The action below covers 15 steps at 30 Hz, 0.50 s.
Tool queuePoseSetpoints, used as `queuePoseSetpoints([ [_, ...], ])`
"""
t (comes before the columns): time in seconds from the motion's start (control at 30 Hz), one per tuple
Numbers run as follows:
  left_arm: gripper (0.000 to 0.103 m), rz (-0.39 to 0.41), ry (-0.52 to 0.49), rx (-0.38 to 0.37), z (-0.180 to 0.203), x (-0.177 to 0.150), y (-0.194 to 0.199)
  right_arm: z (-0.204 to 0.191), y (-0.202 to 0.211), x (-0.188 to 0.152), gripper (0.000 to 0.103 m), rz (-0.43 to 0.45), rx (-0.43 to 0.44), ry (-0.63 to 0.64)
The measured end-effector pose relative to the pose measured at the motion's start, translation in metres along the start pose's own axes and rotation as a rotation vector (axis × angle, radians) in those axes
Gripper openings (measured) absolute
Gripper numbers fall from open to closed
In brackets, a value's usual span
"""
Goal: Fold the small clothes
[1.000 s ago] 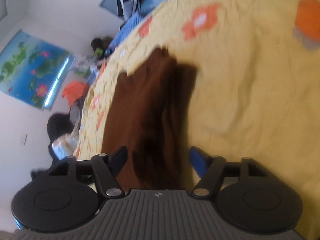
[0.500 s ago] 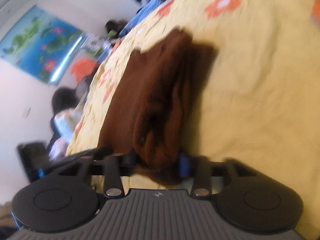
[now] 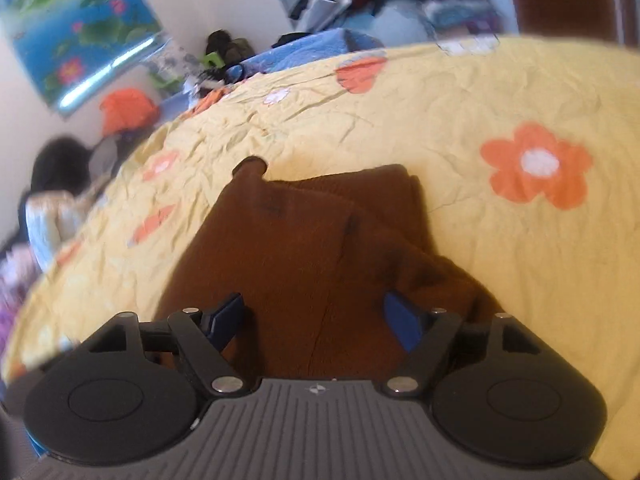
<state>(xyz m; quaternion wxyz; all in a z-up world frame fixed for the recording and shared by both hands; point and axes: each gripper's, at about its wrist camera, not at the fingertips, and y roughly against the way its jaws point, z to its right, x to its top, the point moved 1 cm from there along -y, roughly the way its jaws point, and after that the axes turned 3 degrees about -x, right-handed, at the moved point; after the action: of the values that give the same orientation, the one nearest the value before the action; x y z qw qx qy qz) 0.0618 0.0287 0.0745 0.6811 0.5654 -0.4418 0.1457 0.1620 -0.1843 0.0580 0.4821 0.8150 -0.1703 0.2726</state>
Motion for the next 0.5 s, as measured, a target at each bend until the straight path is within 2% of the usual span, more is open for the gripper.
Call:
queuePoseSetpoints([
  [0.07,0.091,0.0,0.001,-0.002,-0.001,0.001,-0.002,-0.008,0.003,0.001,0.072,-0.018,-0.043,0.031],
  [0.17,0.091,0.005,-0.001,-0.002,-0.004,-0.002,-0.001,-0.021,0.009,0.007,0.074,0.009,-0.072,0.032],
  [0.23,0.092,0.007,-0.002,-0.002,-0.004,-0.001,-0.003,-0.027,0.007,0.01,0.08,0.021,-0.062,0.05],
  [0.27,0.092,0.006,-0.003,-0.003,-0.003,-0.002,-0.003,-0.028,0.0,0.01,0.087,-0.001,-0.071,0.049],
  [0.33,0.092,0.005,-0.004,-0.007,-0.003,-0.003,-0.002,-0.022,-0.023,0.003,0.089,-0.052,-0.087,0.069],
  [0.37,0.092,0.007,-0.004,-0.008,-0.003,-0.004,-0.001,-0.023,-0.025,-0.003,0.091,-0.007,-0.088,0.132],
  [0.4,0.092,0.008,-0.006,-0.007,-0.004,-0.004,-0.001,-0.025,-0.026,-0.005,0.093,0.002,-0.094,0.159],
  [0.5,0.092,0.016,-0.006,0.003,0.0,-0.007,0.006,-0.034,-0.02,-0.004,0.092,-0.019,-0.132,0.165],
])
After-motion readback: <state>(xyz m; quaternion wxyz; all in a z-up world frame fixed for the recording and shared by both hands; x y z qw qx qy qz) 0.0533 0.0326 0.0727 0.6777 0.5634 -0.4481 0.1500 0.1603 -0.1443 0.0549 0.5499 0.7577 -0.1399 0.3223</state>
